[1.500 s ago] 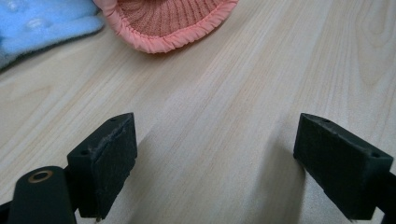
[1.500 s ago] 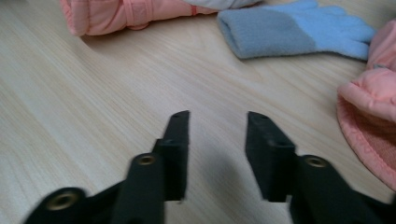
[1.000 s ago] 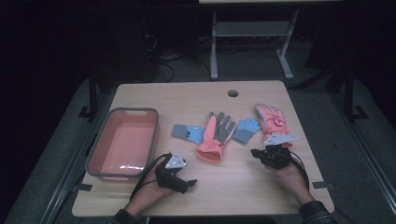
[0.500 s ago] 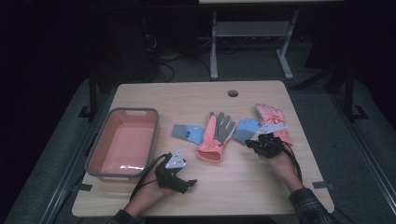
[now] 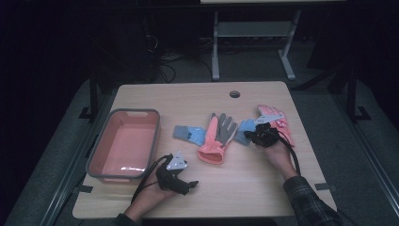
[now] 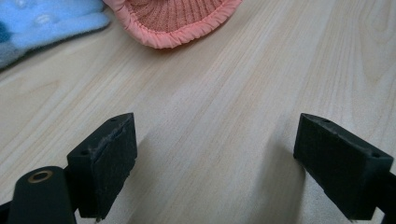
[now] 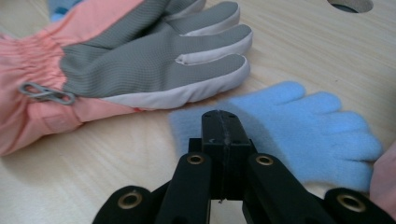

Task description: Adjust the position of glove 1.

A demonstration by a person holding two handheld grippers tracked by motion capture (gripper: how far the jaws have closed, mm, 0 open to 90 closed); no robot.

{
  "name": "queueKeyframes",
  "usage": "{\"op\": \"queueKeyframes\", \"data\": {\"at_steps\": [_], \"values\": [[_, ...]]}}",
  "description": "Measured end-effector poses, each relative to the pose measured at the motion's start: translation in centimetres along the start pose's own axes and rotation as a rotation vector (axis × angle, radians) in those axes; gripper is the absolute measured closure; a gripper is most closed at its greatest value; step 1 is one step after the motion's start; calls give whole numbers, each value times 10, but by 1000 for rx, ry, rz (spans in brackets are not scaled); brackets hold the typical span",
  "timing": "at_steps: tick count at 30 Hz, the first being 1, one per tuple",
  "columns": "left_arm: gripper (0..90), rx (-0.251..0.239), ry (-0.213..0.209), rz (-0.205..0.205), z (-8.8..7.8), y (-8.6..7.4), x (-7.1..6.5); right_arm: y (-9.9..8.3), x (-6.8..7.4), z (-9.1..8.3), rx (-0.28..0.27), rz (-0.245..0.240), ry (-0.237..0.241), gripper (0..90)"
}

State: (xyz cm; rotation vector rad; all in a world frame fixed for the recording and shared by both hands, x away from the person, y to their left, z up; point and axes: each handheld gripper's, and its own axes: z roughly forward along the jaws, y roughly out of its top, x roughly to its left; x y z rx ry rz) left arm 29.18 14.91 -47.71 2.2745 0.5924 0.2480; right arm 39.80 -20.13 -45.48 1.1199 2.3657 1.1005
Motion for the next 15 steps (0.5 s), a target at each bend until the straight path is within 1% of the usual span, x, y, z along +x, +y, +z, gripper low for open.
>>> {"op": "queueKeyframes", "data": {"at_steps": [3, 6, 8, 9, 10, 11, 12, 13, 15], "values": [[127, 0, 0, -1, 0, 0, 0, 0, -2, 3, 1, -1, 4, 898], [127, 0, 0, -4, 0, 0, 0, -1, -6, 12, 18, 4, 5, 898], [127, -1, 0, -4, 0, 0, 0, -1, -7, 14, 20, 11, 1, 898], [127, 3, 0, 0, 0, 0, 0, -1, -9, 17, 30, 17, -2, 898], [127, -1, 0, -4, 0, 0, 0, -2, -9, 18, 31, 18, -1, 898], [127, 3, 0, 0, 0, 0, 0, -2, -9, 18, 31, 18, -1, 898], [127, -1, -2, -6, 0, 0, 0, -2, -9, 18, 32, 19, -1, 899], [127, 3, -2, -1, 0, 0, 0, -2, -8, 17, 42, 7, 1, 898], [127, 4, 0, -1, 0, 0, 0, -2, -7, 16, 51, 7, 6, 899]]}}
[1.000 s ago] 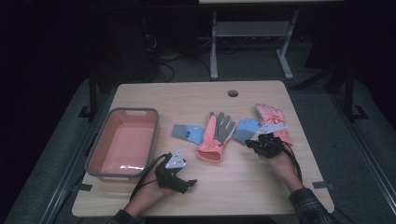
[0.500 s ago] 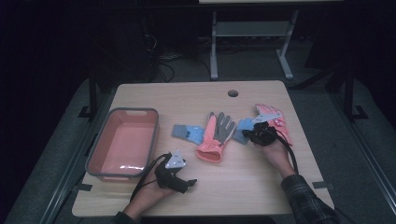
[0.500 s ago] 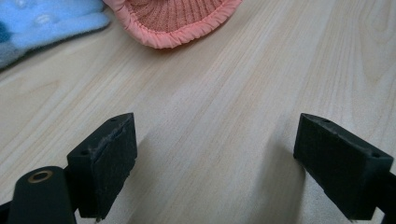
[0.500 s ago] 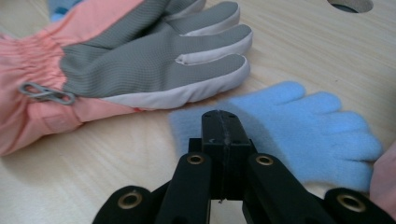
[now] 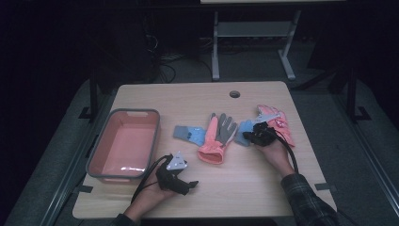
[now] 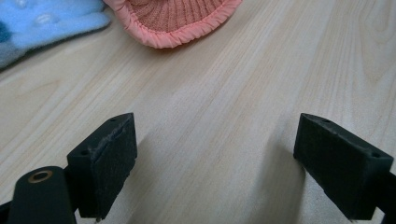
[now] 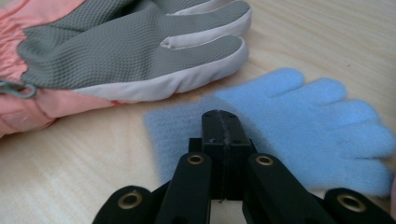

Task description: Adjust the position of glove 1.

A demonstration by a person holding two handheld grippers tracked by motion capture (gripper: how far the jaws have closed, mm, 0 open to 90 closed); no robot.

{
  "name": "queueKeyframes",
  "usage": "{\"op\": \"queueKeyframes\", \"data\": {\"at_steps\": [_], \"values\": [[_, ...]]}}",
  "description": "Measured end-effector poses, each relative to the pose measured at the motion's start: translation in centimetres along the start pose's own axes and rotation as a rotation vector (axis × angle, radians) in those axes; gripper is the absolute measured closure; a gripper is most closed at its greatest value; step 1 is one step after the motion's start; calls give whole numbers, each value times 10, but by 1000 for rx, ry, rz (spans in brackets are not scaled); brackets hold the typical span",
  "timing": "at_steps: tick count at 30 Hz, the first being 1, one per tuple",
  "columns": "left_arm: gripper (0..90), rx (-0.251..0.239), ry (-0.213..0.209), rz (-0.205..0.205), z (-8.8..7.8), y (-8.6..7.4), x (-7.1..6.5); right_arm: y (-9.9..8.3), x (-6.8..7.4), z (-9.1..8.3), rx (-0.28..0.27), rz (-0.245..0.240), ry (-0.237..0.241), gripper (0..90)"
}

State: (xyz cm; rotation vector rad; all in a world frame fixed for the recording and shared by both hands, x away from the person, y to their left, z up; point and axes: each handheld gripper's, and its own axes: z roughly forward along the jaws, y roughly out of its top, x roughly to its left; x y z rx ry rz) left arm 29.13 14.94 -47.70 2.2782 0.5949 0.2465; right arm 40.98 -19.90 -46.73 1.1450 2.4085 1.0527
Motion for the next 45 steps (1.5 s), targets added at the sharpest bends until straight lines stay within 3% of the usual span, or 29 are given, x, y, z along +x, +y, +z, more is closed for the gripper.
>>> {"op": "queueKeyframes", "data": {"at_steps": [16, 30, 45], "values": [[127, 2, 1, 0, 0, 0, 0, -16, 27, -17, 26, -39, 51, 899], [127, 1, 2, 0, 0, 0, 0, -34, 50, -36, 45, -52, 124, 899], [127, 1, 6, -5, -1, -1, 0, -49, 90, -53, 59, -105, 231, 899]]}}
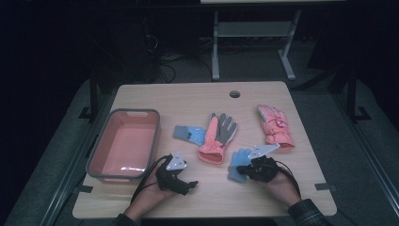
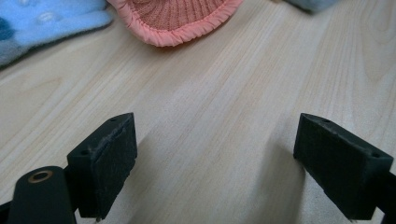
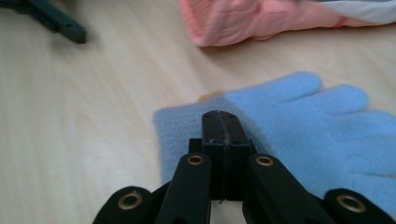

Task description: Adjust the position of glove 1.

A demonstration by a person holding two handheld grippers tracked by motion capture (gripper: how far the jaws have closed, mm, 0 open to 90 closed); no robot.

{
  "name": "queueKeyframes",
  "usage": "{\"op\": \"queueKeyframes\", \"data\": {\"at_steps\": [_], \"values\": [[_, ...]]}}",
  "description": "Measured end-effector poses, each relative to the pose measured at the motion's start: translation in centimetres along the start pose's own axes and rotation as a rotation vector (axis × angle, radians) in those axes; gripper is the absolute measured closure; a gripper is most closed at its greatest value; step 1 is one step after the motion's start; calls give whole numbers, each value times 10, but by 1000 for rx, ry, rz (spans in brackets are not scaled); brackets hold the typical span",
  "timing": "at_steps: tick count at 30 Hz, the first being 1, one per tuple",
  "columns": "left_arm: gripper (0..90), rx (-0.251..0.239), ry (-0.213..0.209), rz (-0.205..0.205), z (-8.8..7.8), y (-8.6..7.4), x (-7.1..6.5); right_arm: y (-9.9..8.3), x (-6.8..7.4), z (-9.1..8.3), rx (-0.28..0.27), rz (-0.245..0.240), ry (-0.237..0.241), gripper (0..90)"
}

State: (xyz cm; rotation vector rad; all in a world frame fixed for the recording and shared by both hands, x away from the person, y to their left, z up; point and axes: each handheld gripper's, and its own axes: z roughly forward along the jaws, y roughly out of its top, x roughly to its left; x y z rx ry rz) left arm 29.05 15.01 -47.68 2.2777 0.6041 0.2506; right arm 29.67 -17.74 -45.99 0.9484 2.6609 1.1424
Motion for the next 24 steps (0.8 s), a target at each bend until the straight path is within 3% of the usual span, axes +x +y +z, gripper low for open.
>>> {"op": "queueKeyframes", "data": {"at_steps": [3, 5, 6, 9, 14, 19, 24], "values": [[127, 1, 0, 2, 0, 0, 0, -3, 9, 0, 1, -13, 18, 899], [128, 1, 0, 3, 0, 0, 0, -3, 10, -5, -9, -26, 3, 899], [128, 0, 0, 2, 0, 0, 0, -3, 2, -12, -37, -10, -13, 899], [127, 0, 1, 2, 0, 0, 0, -4, -6, -18, -38, 5, -53, 899], [127, 0, 1, -1, 0, 0, 0, -8, -21, -15, -6, 12, -94, 899], [128, 0, 2, 0, 0, 0, 0, -8, -22, -10, 23, 3, -83, 899], [128, 0, 3, 0, 0, 0, 0, -6, -14, -3, 34, -25, -44, 899]]}}
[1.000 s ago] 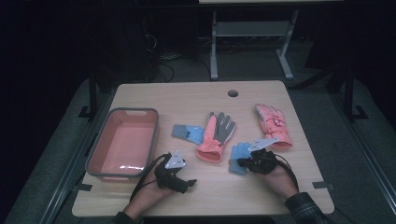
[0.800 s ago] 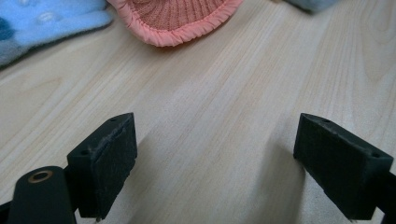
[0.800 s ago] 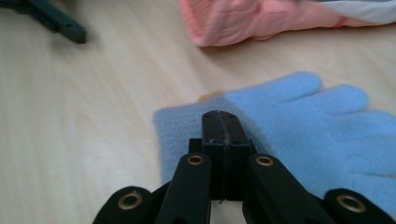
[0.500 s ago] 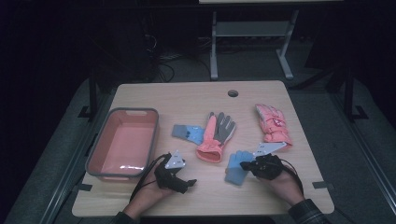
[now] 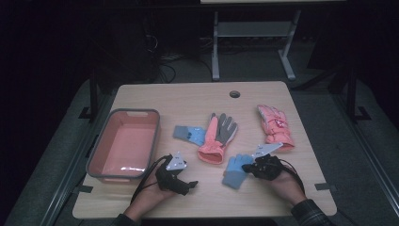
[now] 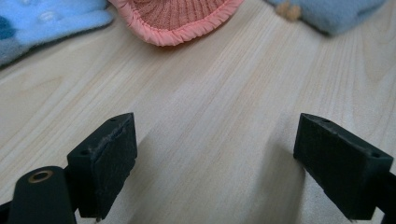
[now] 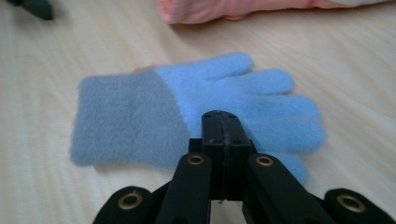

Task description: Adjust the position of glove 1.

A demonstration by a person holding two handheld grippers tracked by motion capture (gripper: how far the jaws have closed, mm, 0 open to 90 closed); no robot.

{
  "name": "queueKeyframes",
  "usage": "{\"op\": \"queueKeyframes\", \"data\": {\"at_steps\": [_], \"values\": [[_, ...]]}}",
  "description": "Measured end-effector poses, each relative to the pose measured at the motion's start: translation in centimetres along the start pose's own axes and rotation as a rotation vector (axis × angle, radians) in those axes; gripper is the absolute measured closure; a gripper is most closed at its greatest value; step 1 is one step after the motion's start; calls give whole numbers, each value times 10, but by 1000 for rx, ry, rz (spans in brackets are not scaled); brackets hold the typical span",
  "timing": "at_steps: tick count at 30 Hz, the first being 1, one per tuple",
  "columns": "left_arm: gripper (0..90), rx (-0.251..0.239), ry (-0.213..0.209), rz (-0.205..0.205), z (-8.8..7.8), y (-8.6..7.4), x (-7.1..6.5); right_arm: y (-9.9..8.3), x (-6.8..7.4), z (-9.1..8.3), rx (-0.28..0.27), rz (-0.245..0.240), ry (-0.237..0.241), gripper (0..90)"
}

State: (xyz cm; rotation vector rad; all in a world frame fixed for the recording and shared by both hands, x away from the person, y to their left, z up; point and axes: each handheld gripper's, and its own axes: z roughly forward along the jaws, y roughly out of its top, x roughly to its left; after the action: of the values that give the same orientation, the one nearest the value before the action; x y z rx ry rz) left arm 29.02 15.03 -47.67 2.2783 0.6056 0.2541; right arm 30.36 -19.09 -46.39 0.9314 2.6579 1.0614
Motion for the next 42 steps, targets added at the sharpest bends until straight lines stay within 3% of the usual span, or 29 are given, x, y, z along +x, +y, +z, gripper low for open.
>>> {"op": "queueKeyframes", "data": {"at_steps": [5, 12, 16, 19, 23, 30, 32, 33, 35, 37, 38, 42], "values": [[127, 1, 0, 0, 0, 0, 0, 2, 15, 4, 7, -42, 46, 899], [127, 0, 2, -2, 0, 0, 0, 7, 33, 8, 24, -58, 87, 898], [128, 0, 1, -2, 0, 0, 0, 7, 35, 7, 18, -68, 88, 899], [128, 0, 2, -2, 0, -1, 0, 5, 27, 1, 13, -33, 81, 899], [128, 0, 2, -2, 0, -1, 0, 0, 25, 0, 24, -29, 85, 898], [128, -1, 2, -2, 0, -1, 0, -3, 42, 2, 51, -64, 123, 898], [128, -1, 2, -2, 0, -1, 0, -2, 44, -1, 33, -73, 122, 898], [128, -1, 2, -2, 0, -1, 0, 0, 42, -4, -7, -49, 120, 898], [128, -1, 2, -2, 0, -1, 0, 2, 41, -4, -21, -43, 126, 898], [128, 0, 3, -2, 0, 0, 0, 8, 48, 1, -31, -67, 171, 898], [128, 0, 3, -2, 0, 0, 0, 8, 48, 1, -31, -67, 171, 898], [128, 0, 3, -2, 0, 0, 0, 18, 70, 22, 6, -137, 229, 898]]}}
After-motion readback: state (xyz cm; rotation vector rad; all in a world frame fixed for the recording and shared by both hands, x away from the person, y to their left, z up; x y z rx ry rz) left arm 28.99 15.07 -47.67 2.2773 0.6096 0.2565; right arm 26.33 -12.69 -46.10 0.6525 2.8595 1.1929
